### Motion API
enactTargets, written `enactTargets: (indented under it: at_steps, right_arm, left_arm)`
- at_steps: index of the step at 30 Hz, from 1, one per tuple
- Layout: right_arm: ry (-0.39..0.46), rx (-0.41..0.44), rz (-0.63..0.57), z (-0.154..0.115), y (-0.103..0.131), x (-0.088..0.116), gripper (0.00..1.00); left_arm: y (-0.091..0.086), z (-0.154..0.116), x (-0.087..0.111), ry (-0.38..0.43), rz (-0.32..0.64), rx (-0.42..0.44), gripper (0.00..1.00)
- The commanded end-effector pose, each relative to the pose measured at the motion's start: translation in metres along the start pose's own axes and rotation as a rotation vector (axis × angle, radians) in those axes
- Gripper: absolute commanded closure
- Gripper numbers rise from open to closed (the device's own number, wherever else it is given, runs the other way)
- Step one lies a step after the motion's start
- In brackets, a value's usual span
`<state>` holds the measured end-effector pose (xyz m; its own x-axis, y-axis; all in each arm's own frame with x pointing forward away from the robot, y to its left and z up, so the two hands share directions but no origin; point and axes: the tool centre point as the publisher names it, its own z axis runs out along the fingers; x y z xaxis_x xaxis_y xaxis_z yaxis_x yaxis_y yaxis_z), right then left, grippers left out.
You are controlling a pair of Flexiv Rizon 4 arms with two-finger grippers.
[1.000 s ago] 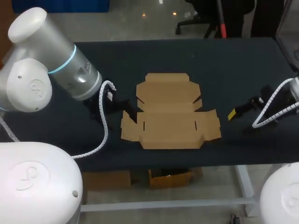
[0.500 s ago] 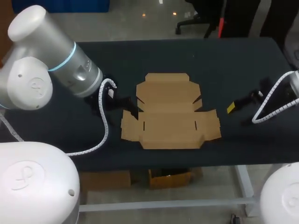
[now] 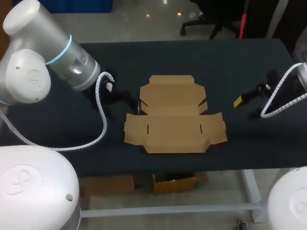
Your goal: Assemble the packaging by folding the flat box into shape, placing the metal phone stand inside, and closing the box properly
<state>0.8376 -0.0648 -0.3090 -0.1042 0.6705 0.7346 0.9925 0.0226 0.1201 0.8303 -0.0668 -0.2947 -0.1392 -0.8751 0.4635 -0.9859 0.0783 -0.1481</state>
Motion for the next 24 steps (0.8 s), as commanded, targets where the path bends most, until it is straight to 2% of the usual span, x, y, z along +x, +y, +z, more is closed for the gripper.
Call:
enactTargets:
  at_steps: [1, 7, 21, 24]
  right_arm:
    - [0.036, 0.042, -0.010, 0.003, 0.019, -0.007, 0.00]
    - [0.040, 0.062, -0.018, 0.012, 0.039, -0.010, 0.00]
    - [0.089, 0.078, -0.059, 0.024, 0.080, -0.009, 0.00]
    - [0.089, 0.078, -0.059, 0.024, 0.080, -0.009, 0.00]
  left_arm:
    - [-0.018, 0.002, -0.008, 0.032, 0.014, -0.034, 0.00]
    - [-0.039, 0.002, -0.015, 0.070, 0.048, -0.052, 0.00]
    - [-0.086, 0.000, -0.027, 0.084, 0.086, -0.057, 0.00]
    - [-0.086, 0.000, -0.027, 0.084, 0.086, -0.057, 0.00]
